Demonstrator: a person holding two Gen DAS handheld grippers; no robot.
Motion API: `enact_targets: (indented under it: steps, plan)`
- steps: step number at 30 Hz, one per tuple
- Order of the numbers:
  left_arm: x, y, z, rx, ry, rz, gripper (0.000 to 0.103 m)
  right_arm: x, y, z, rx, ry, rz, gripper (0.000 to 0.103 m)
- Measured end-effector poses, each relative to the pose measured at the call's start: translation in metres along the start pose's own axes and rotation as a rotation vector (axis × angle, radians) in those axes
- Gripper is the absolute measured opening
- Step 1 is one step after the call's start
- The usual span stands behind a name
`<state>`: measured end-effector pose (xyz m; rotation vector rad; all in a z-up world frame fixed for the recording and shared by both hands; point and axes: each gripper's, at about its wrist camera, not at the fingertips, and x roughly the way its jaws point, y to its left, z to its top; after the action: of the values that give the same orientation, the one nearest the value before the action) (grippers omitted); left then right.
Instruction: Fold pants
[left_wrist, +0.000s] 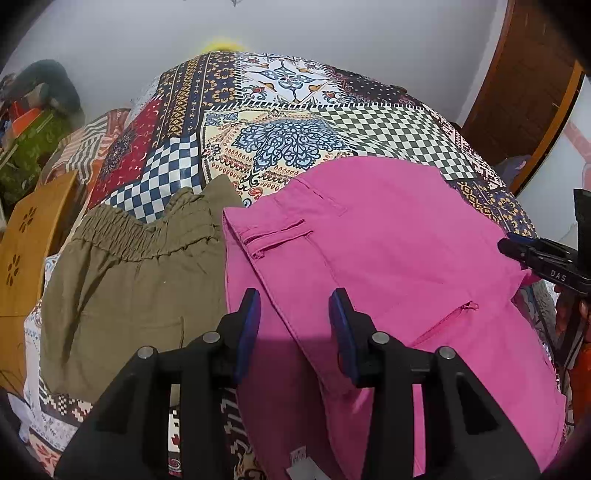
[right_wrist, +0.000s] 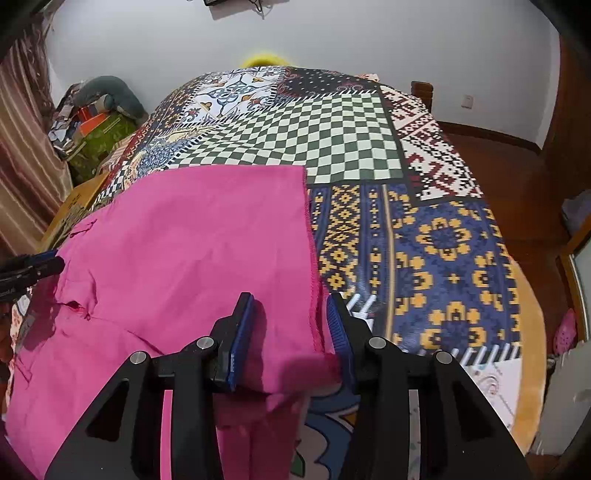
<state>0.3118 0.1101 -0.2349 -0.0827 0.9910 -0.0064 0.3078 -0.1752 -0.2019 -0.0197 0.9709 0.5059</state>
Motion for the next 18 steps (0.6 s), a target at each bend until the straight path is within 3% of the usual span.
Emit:
enact_targets:
  steps: [6,13,18]
  plan:
    - [0.003,-0.003,0.005,0.01,0.0,-0.008,0.031,0.008,-0.001,0.006,-0.018,-0.004,-0.009,0.036]
    - [0.006,-0.008,0.009,0.027,-0.002,-0.006,0.019,0.008,0.003,0.008,-0.04,-0.002,0.011,0.012]
    - [0.006,-0.01,0.011,0.051,-0.014,0.007,0.009,0.005,0.003,0.009,-0.051,-0.029,-0.011,0.007]
